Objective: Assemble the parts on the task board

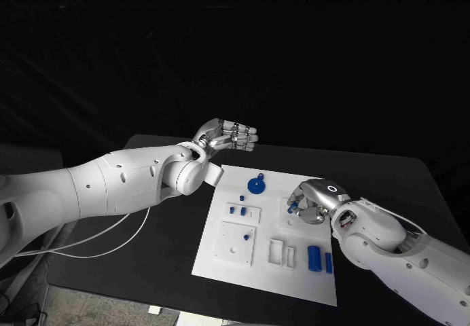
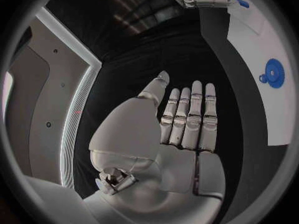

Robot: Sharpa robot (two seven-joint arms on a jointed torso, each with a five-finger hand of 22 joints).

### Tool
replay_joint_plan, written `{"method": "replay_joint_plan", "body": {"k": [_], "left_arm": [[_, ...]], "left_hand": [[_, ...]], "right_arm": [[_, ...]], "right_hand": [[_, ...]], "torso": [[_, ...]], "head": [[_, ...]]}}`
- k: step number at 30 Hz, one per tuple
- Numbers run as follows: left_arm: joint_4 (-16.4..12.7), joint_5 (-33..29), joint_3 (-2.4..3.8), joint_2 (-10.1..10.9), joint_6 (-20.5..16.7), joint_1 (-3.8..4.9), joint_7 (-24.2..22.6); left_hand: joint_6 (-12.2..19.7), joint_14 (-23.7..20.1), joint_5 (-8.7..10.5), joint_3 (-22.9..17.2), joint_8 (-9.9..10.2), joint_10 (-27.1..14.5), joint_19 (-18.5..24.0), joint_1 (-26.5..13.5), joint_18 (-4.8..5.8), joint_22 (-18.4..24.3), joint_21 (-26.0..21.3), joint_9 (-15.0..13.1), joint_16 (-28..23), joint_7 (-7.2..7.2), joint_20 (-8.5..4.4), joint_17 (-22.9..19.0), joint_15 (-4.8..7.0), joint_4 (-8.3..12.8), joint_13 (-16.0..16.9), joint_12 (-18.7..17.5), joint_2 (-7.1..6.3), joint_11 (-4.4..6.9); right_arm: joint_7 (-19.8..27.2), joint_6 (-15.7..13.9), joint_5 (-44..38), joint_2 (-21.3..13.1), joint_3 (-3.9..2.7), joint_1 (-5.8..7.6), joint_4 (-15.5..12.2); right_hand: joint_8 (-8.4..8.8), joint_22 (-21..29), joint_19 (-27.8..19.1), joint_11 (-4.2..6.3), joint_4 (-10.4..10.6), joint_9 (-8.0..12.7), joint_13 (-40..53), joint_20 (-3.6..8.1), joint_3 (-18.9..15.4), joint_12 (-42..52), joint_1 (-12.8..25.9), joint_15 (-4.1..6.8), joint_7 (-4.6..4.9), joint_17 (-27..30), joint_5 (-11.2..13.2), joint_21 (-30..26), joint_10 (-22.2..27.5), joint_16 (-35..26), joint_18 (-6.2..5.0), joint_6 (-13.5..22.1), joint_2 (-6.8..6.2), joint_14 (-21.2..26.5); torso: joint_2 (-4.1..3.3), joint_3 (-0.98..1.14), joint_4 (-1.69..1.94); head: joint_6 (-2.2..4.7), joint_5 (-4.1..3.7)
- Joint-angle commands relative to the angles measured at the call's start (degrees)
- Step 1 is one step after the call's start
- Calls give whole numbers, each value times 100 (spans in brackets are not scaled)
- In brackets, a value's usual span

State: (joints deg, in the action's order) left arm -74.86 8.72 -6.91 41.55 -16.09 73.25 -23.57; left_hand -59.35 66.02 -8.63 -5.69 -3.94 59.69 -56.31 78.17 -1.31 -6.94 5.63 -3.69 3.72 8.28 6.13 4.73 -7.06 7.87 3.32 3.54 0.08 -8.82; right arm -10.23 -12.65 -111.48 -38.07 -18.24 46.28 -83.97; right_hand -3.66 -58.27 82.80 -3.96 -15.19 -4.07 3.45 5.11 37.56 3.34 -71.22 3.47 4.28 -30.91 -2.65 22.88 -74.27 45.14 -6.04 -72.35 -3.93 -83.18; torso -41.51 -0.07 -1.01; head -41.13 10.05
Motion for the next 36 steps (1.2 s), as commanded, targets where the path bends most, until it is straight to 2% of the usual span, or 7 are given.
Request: {"method": "replay_joint_plan", "body": {"k": [1, 9, 12, 15, 21, 29, 36], "left_arm": [[3, -16, 5, -3, 67, 10, -67], [34, -17, 5, -19, 61, 10, -74], [62, -18, 5, -39, 58, 9, -73], [87, -19, 5, -64, 54, 9, -79], [160, -20, 5, -135, 52, 9, -86], [225, -20, 5, -212, 53, 10, -85], [240, -20, 5, -250, 63, 10, -66]], "left_hand": [[2, -13, 12, 31, 21, 0, -27, 14, -103, 5, 20, 7, -11, 7, 15, 9, -6, 9, 0, -9, 32, 21], [2, -13, 12, 31, 21, 0, -27, 14, -103, 5, 20, 7, -11, 7, 15, 9, -6, 9, 0, -9, 32, 21], [5, -13, -1, 85, 22, 3, -37, 56, -104, 37, 22, 7, -11, 8, 15, 12, -4, -5, 0, -10, 45, 22], [5, -13, -1, 85, 22, 3, -37, 56, -104, 37, 22, 7, -11, 8, 15, 12, -4, -5, 0, -10, 45, 22], [5, -13, -1, 85, 22, 3, -37, 56, -104, 37, 22, 7, -11, 8, 15, 12, -4, -5, 0, -10, 45, 22], [7, -14, -10, 90, 23, 6, -36, 69, -102, 55, 24, 8, -12, 8, 13, 10, -4, 1, 0, -10, 50, 22], [3, -10, -13, 83, 21, 8, -38, 78, -103, 61, 27, 7, -11, 7, 11, 11, -1, 4, 0, -10, 62, 24]], "right_arm": [[-16, -271, 26, -34, -50, 1, -169], [91, -340, 115, 57, -113, -1, -498], [139, -336, 92, 163, -92, -8, -551], [189, -330, 61, 290, -28, -22, -562], [296, -294, -59, 623, 242, -44, -513], [403, -284, -213, 978, 617, -74, -375], [469, -248, -276, 1172, 841, -107, -231]], "right_hand": [[-4, -12, -6, 254, 36, -4, 4, 25, -15, 17, -63, 46, 18, -9, -9, 15, -303, -9, -28, -43, -1, -11], [-3, -49, -5, 257, 53, -5, 4, 32, -12, 15, -77, 52, 16, -21, -9, 7, -315, -18, -27, -53, -15, -14], [-3, -63, -10, 257, 61, -5, 4, 30, -19, 15, -79, 50, 16, -25, -9, -2, -314, -24, -25, -53, -15, -15], [-3, -81, -7, 256, 66, -5, 3, 32, -25, 14, -84, 52, 17, -29, -10, -15, -310, -33, -24, -49, -11, -16], [-2, -94, -5, 254, 64, -4, 3, 32, -26, 14, -84, 50, 19, -32, -9, -30, -305, -43, -26, -40, -7, -17], [-3, -100, -1, 252, 55, -4, 3, 31, -18, 14, -89, 50, 19, -31, -9, -39, -299, -49, -28, -38, -2, -18], [-4, -111, 5, 252, 46, -5, 3, 30, -20, 14, -80, 50, 19, -33, -9, -53, -300, -56, -30, -39, 4, -22]], "torso": [[2, -4, -10], [1, -1, -9], [1, -3, -10], [3, -4, -12], [-2, 7, 9], [-2, 2, -4], [-5, 4, -2]], "head": [[-9, 28], [-15, 86], [-21, 117], [-29, 138], [-24, 155], [-40, 255], [-66, 335]]}}
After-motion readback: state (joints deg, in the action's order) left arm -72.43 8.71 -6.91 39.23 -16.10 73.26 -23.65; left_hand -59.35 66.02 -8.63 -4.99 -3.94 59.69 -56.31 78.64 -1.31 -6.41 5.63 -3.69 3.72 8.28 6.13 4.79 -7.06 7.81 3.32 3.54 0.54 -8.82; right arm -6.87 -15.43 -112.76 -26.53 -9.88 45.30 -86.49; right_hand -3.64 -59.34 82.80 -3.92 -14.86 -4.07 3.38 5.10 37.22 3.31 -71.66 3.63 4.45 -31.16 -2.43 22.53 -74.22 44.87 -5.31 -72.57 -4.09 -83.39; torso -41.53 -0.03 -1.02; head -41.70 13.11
